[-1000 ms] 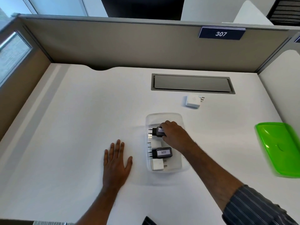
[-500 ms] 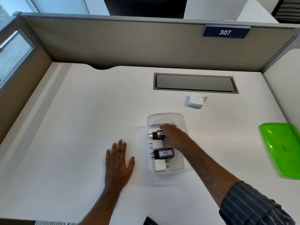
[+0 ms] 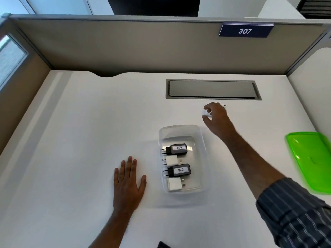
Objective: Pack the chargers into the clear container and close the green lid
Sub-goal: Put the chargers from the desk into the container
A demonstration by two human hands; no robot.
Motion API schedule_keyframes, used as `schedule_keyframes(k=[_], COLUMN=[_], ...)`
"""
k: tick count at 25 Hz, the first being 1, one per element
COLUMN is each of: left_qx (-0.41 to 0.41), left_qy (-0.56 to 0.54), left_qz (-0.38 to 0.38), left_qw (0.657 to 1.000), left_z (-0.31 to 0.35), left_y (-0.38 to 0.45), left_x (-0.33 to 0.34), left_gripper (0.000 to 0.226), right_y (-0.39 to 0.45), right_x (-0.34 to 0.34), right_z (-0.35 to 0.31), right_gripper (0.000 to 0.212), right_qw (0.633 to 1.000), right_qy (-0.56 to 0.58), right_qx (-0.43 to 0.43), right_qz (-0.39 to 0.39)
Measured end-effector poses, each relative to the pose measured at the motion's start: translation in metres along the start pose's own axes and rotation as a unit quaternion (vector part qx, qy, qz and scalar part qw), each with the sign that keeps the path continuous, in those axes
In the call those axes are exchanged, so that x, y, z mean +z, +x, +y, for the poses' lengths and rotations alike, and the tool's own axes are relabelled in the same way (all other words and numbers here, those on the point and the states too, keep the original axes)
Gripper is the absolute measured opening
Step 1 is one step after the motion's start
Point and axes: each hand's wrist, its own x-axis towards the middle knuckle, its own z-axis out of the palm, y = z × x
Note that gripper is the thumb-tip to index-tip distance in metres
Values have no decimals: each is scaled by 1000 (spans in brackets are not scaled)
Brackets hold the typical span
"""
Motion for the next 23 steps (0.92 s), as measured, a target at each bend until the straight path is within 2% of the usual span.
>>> schedule_keyframes(k=[4, 7, 18, 23], left_qx=[-4, -4, -4, -2], left_qy=[3, 5, 9, 8], left_qz=[-6, -8, -11, -8], left_qw=[1000, 1000, 1000, 1000], left_z=[1, 2, -1, -1], left_y=[1, 0, 1, 1], left_x=[0, -2, 1, 2], left_gripper=[75, 75, 75, 76], right_y=[21, 36, 77, 73], right_x=[2, 4, 8, 8], right_z=[34, 43, 57, 55], right_gripper=[55, 65, 77, 75], right_qw=[984, 967, 939, 939], right_qy=[-158, -232, -286, -294], right_qx=[26, 20, 68, 66], right_qz=[-79, -108, -180, -165])
